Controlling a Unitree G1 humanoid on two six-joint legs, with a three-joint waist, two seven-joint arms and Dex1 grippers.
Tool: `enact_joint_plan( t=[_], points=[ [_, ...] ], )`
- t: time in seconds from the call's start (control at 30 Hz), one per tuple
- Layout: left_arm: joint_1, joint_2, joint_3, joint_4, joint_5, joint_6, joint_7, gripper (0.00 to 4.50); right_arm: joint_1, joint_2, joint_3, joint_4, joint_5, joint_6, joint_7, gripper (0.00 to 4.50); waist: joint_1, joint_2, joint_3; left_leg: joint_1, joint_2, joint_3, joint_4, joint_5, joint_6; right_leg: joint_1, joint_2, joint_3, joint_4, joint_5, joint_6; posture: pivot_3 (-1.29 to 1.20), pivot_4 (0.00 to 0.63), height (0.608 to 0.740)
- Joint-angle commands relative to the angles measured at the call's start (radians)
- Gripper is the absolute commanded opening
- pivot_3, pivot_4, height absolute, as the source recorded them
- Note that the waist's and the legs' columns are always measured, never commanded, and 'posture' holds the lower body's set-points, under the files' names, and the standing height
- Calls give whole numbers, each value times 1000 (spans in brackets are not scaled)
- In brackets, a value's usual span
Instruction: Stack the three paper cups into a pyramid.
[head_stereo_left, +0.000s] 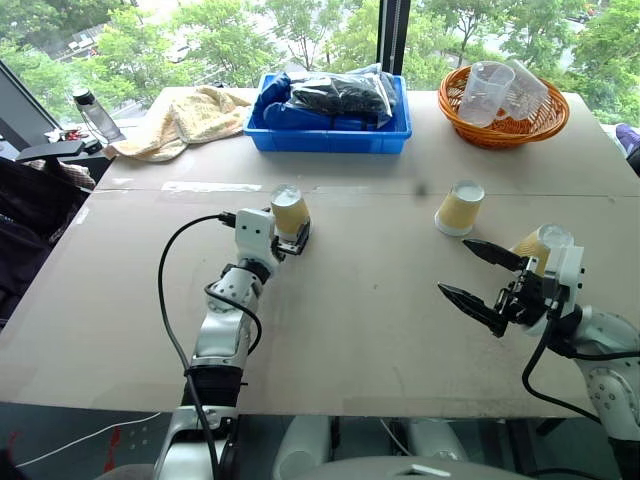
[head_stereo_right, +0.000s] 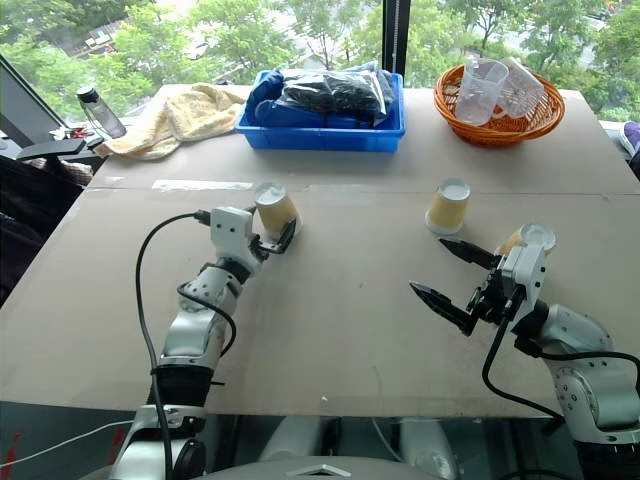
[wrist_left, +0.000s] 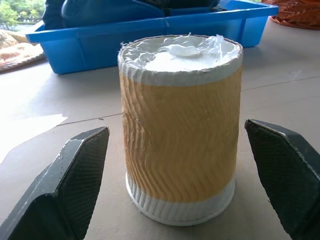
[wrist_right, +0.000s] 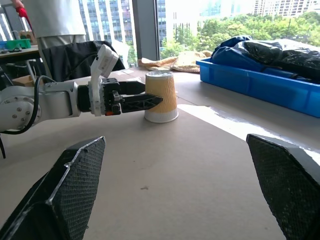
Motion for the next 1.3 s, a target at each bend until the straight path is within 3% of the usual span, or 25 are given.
enact_joint_plan(
  t=[0.03,0.2,0.3,0.37,0.47,0.67,0.8,1.2,1.23,1.3],
  points=[
    [-52,4,0,52,12,-64,-9,4470,-9,10,-45,-31,34,-6,-13,4500,0,0,0,-1,0,0,0,0,0,0,0,0,0,0,0,0,150,740],
    [-89,-5,-8,108,8,-101,-26,4470,1,14,-51,-35,38,-5,-16,4500,-3,0,0,-9,0,0,2,0,0,-9,0,0,1,0,0,0,150,740],
    [-89,-8,-10,115,9,-121,-29,3618,15,13,-54,-31,31,-14,-10,4500,-2,0,0,-9,0,0,2,0,0,-9,0,-1,1,0,0,0,150,740],
    [-82,-10,-11,102,2,-127,-41,2779,23,12,-56,-33,29,-18,-10,4500,0,0,0,-9,0,0,2,0,0,-9,0,-1,1,0,0,0,150,740],
    [-57,-1,-24,61,-13,-122,-84,2360,27,9,-62,-34,31,-19,-9,4500,0,0,0,-9,0,0,2,0,0,-9,0,-1,1,0,0,0,150,740],
    [58,81,-185,-145,-71,-27,-383,2355,59,-10,-96,-34,42,-16,7,4500,-3,0,0,-9,0,0,2,0,0,-9,0,0,1,0,0,0,150,740],
    [122,153,-295,-261,-68,3,-530,2355,159,-40,-146,-23,48,-22,66,4500,6,1,-1,-9,0,0,2,0,0,-9,0,0,1,0,0,0,150,740],
    [168,202,-315,-276,-138,20,-681,2355,280,-68,-172,-26,37,-39,150,4500,12,3,-2,-6,0,0,2,-2,4,-6,0,0,1,0,0,0,150,740],
    [170,204,-312,-276,-140,18,-683,3359,282,-67,-173,-25,39,-40,154,4500,12,3,-2,-6,0,0,2,-2,4,-6,0,0,1,0,0,0,150,740],
    [173,204,-307,-274,-150,15,-691,4123,287,-64,-172,-23,42,-44,165,4500,12,3,-2,-6,0,0,2,-2,4,-6,0,0,1,0,0,0,150,740]
  ],
)
